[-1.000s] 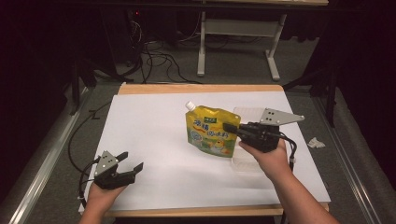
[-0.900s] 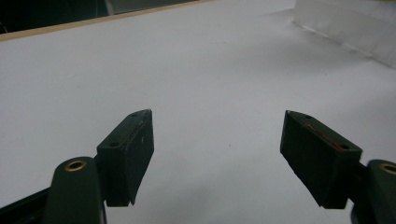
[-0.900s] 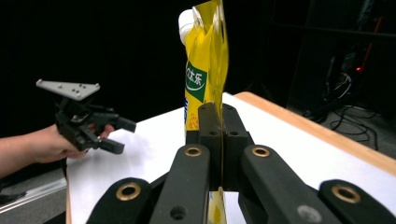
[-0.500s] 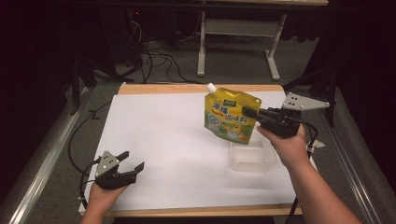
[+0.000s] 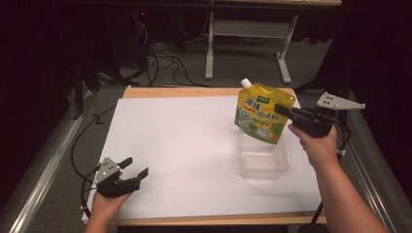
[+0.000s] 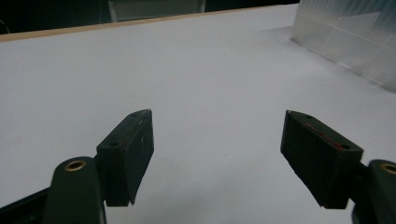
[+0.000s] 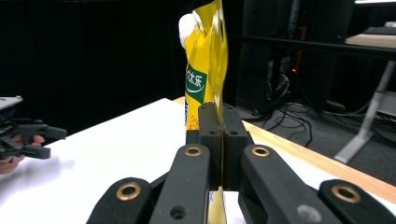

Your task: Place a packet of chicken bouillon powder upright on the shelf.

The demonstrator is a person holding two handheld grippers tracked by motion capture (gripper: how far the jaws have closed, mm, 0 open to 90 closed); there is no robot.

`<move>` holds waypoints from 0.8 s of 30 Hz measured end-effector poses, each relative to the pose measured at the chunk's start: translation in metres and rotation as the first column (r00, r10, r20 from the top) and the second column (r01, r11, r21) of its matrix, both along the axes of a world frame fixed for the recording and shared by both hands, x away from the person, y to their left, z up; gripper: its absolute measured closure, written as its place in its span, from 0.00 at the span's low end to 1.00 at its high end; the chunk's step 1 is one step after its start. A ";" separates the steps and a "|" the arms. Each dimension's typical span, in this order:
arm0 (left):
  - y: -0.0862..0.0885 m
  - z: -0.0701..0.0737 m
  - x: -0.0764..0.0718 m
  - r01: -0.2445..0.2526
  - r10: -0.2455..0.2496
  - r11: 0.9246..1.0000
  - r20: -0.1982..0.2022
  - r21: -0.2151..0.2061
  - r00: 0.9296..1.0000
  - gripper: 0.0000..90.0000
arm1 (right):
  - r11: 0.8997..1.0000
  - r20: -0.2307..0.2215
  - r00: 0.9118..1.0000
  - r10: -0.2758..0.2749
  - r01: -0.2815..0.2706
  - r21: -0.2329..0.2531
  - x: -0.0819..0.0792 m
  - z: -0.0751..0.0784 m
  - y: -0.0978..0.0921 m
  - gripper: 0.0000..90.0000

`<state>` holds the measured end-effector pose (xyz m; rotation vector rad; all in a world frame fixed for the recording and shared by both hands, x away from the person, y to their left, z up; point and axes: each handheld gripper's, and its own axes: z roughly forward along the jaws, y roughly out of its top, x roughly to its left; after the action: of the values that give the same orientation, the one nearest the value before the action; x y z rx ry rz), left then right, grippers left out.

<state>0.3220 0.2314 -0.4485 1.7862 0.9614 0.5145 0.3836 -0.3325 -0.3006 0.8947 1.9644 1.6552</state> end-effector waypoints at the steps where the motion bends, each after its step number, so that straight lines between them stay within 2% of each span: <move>1: -0.001 0.000 0.000 0.003 -0.003 1.000 0.002 0.003 1.000 0.29 | 1.000 -0.001 1.000 -0.009 0.009 -0.001 0.000 0.000 -0.002 1.00; 4: -0.003 0.001 -0.002 0.012 -0.012 1.000 0.008 0.012 1.000 0.29 | 1.000 0.003 1.000 -0.023 0.023 -0.013 0.000 0.000 -0.008 1.00; 13: 0.002 0.002 -0.006 0.003 -0.003 1.000 0.014 -0.009 1.000 0.29 | 0.999 0.001 0.999 -0.043 0.043 -0.013 0.006 -0.003 -0.018 1.00; 24: 0.004 0.000 -0.007 -0.006 0.006 1.000 0.016 -0.002 1.000 0.29 | 0.999 -0.026 0.999 -0.031 0.031 -0.008 0.029 -0.013 -0.021 1.00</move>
<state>0.3147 0.2358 -0.4485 1.7752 0.9560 0.5303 0.4125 -0.3536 -0.3140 0.9443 1.9626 1.6260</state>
